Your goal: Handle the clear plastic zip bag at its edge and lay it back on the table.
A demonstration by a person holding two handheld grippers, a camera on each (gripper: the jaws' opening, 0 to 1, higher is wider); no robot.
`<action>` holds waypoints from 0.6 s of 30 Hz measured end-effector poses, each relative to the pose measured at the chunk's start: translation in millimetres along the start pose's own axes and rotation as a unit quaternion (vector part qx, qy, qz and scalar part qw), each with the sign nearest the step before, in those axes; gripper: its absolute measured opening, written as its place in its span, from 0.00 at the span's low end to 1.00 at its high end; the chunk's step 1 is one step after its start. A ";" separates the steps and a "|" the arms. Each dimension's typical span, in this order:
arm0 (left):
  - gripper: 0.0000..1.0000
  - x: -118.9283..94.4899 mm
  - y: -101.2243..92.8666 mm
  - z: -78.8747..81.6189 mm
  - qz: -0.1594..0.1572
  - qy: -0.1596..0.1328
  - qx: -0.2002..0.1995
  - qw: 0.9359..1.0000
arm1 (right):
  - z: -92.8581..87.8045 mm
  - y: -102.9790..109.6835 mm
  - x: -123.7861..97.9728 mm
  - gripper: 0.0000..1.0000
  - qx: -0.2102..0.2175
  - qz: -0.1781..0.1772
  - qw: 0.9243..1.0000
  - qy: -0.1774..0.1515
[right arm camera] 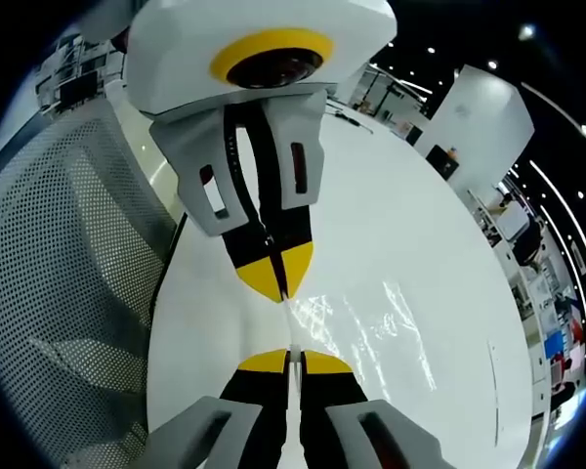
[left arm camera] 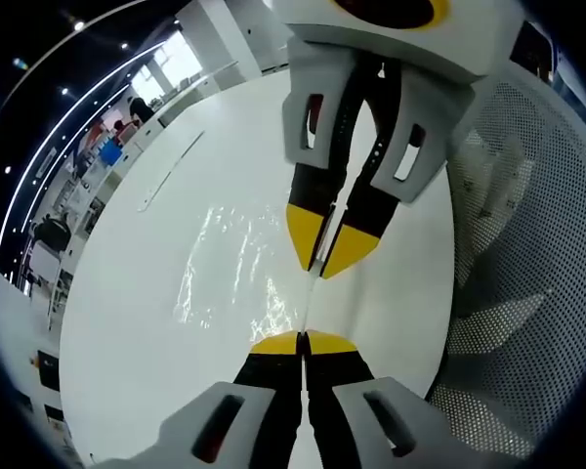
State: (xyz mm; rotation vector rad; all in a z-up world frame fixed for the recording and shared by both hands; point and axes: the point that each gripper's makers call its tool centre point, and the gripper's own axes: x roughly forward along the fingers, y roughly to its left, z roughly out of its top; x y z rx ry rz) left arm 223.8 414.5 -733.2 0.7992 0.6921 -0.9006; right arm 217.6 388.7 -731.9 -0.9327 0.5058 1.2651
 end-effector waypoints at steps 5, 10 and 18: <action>0.00 -0.2 -1.0 0.1 -0.001 0.001 0.000 1.000 | -0.3 1.1 -1.0 0.00 -0.001 0.000 1.000 0.001; 0.00 -0.9 0.1 1.3 0.001 -0.001 -0.002 1.000 | -0.3 -0.9 -2.3 0.00 0.000 -0.004 1.000 -0.002; 0.00 -0.5 -1.6 1.9 0.002 -0.001 -0.003 1.000 | -2.7 -0.1 -3.2 0.00 0.007 -0.007 1.000 -0.004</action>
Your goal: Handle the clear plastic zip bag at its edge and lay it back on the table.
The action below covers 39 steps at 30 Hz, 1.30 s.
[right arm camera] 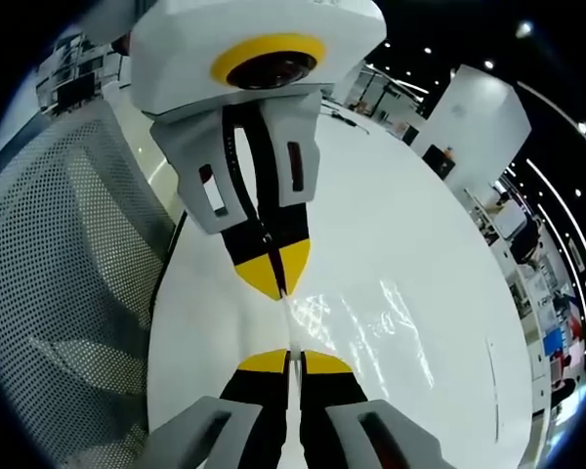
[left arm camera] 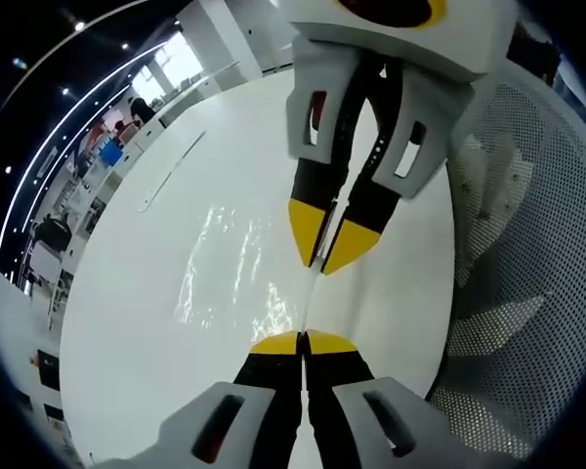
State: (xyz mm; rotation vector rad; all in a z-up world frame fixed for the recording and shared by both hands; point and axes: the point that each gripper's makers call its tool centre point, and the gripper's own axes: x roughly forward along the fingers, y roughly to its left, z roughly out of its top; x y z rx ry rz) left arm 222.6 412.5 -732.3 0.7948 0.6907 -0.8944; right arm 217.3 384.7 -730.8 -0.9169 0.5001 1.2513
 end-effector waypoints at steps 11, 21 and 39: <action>0.00 5.0 -1.2 -2.9 -0.002 0.005 -0.005 1.000 | 0.8 -4.3 -3.1 0.00 0.005 0.005 1.000 0.000; 0.00 6.9 -7.9 1.8 -0.011 -0.004 -0.002 1.000 | 6.7 -0.9 -5.2 0.11 -0.004 0.003 1.000 -0.022; 0.00 2.6 -7.1 -0.7 -0.011 0.003 -0.006 1.000 | -1.9 10.0 0.3 0.00 -0.013 0.018 1.000 0.003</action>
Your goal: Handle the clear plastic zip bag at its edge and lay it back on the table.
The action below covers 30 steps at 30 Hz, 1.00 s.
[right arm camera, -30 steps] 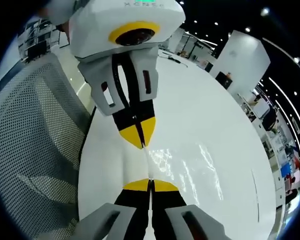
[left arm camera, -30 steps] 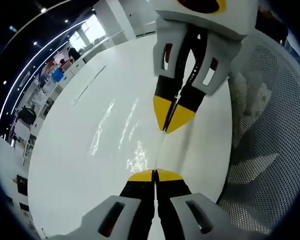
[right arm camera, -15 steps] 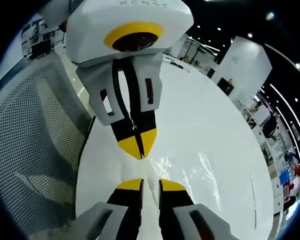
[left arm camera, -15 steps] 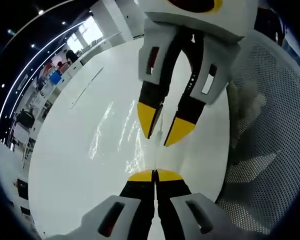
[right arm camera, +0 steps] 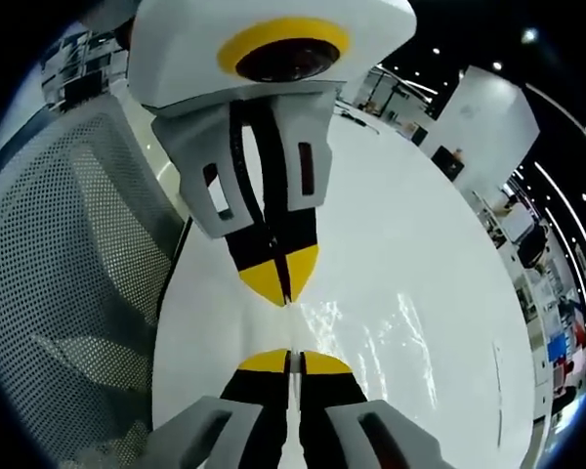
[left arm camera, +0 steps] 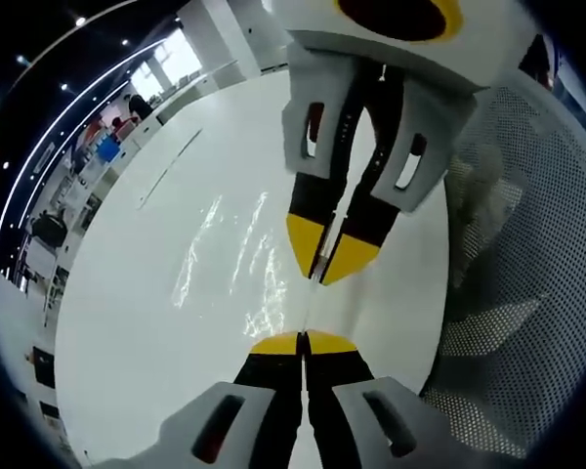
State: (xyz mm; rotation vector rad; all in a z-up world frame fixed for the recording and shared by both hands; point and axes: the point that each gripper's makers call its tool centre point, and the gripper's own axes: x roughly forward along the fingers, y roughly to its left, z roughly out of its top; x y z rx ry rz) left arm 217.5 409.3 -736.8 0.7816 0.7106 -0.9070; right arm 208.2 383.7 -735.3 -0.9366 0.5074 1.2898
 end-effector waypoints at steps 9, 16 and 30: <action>0.00 -1.4 0.2 -2.2 0.001 0.002 -0.004 1.000 | -3.7 -1.3 -2.0 0.00 0.011 -0.001 1.000 0.004; 0.00 -4.3 0.6 -3.2 0.002 0.005 -0.004 1.000 | -5.9 -1.4 -2.5 0.00 0.011 -0.001 1.000 0.007; 0.00 -5.5 5.5 -11.0 0.008 0.010 -0.012 1.000 | -9.0 -5.3 -6.9 0.00 0.013 -0.003 1.000 0.012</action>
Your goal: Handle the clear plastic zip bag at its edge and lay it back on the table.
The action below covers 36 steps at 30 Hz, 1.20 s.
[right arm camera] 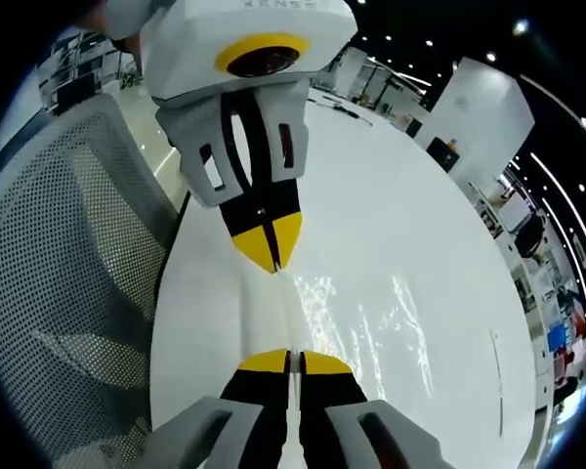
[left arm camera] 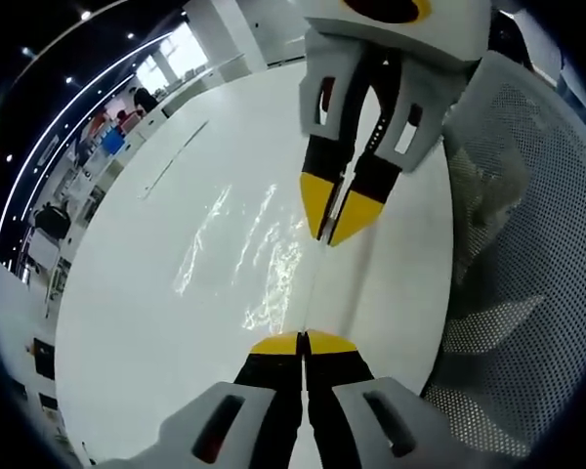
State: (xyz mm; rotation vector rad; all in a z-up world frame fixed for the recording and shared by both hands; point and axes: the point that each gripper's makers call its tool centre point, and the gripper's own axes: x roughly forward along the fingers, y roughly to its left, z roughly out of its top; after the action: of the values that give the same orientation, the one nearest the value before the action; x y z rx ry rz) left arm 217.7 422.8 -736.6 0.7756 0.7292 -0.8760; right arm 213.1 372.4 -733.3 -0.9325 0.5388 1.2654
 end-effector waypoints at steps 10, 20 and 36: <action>0.00 -1.5 0.4 -6.1 0.001 0.006 -0.004 1.000 | -5.7 -1.0 0.4 0.00 0.007 -0.001 1.000 0.003; 0.00 -2.1 2.7 -11.0 0.005 0.009 -0.013 1.000 | -7.2 -3.5 2.6 0.00 0.014 0.000 1.000 0.001; 0.00 -2.3 1.8 -17.1 0.005 0.023 -0.016 1.000 | -11.9 -1.6 -2.1 0.00 0.028 0.001 1.000 0.003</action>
State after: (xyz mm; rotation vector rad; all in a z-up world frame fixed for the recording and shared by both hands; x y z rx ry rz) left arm 214.3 438.5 -743.1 0.7717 0.7766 -0.8372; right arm 215.8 361.3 -737.6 -0.8886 0.5773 1.2437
